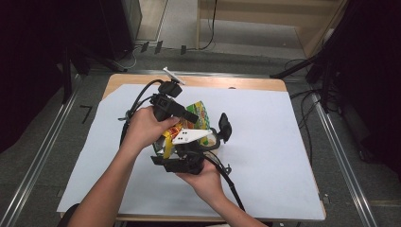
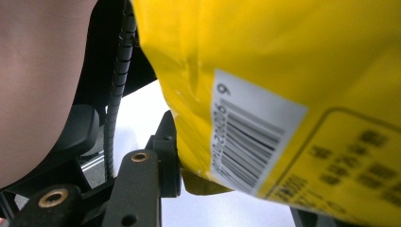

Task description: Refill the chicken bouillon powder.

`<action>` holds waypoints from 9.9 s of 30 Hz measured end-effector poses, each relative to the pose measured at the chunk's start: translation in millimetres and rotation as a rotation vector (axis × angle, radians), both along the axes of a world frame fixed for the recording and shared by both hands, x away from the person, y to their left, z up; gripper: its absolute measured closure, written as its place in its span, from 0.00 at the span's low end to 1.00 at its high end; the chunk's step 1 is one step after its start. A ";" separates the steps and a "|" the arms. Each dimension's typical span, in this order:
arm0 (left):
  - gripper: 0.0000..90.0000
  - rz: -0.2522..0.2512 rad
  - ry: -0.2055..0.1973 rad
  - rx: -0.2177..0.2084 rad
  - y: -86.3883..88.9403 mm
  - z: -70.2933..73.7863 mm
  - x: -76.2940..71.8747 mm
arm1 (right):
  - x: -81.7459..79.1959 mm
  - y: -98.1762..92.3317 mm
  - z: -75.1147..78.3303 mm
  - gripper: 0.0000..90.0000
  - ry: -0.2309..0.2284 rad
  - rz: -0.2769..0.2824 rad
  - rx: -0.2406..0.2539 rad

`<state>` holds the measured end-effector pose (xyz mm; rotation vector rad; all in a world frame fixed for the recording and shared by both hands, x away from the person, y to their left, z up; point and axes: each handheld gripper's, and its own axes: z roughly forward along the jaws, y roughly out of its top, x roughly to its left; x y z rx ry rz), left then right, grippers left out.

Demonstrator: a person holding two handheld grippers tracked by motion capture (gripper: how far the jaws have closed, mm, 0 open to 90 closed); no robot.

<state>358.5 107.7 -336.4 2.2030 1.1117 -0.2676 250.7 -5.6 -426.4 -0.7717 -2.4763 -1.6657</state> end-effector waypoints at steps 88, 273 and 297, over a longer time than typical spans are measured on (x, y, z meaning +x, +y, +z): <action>0.80 -0.026 0.083 0.025 -8.4 -0.5 12.5 | 5.9 -3.6 4.2 0.66 0.059 0.003 0.014; 1.00 -0.156 0.114 -0.124 42.5 -10.8 4.8 | -12.3 11.9 -56.9 0.58 -0.169 0.028 -0.220; 1.00 -0.127 0.090 -0.266 84.7 3.3 6.8 | -1.6 0.0 -60.2 0.50 -0.111 -0.063 -0.160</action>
